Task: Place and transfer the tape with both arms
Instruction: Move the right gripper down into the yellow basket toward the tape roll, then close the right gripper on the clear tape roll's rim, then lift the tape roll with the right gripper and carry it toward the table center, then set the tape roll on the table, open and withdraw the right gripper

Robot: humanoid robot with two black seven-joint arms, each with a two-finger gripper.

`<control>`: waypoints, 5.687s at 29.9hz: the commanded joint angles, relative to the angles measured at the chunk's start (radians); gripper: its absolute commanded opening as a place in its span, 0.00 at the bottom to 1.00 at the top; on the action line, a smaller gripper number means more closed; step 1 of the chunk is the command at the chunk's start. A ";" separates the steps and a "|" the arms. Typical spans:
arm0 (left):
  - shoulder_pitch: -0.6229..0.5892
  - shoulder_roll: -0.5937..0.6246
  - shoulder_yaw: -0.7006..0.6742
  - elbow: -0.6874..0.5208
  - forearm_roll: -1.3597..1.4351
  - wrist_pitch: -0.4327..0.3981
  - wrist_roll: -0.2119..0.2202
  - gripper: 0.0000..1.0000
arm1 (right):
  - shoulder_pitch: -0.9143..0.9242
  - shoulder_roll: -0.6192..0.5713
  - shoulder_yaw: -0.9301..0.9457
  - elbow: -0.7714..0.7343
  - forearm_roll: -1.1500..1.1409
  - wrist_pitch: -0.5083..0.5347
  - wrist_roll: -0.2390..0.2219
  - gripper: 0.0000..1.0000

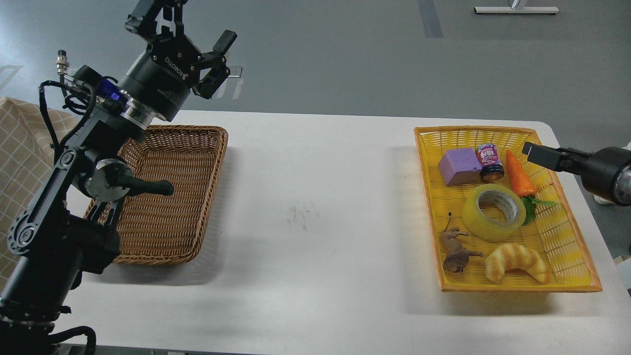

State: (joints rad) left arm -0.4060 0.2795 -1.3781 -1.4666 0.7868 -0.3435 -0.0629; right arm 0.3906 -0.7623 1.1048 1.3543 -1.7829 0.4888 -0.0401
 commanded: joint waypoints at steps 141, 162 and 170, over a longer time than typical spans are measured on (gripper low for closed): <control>0.061 -0.008 -0.022 -0.023 -0.005 -0.002 -0.029 0.98 | 0.407 0.535 -0.161 -0.216 -0.320 0.000 0.131 0.22; 0.062 -0.006 -0.039 -0.023 -0.005 -0.002 -0.029 0.98 | 0.366 0.742 -0.410 -0.377 -0.325 0.000 0.112 0.23; 0.062 -0.003 -0.047 -0.023 -0.005 -0.002 -0.029 0.98 | 0.353 0.735 -0.473 -0.376 -0.328 0.000 0.074 0.25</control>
State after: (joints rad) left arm -0.3436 0.2738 -1.4225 -1.4895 0.7823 -0.3451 -0.0921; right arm 0.7443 -0.0268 0.6560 0.9769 -2.1106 0.4886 0.0379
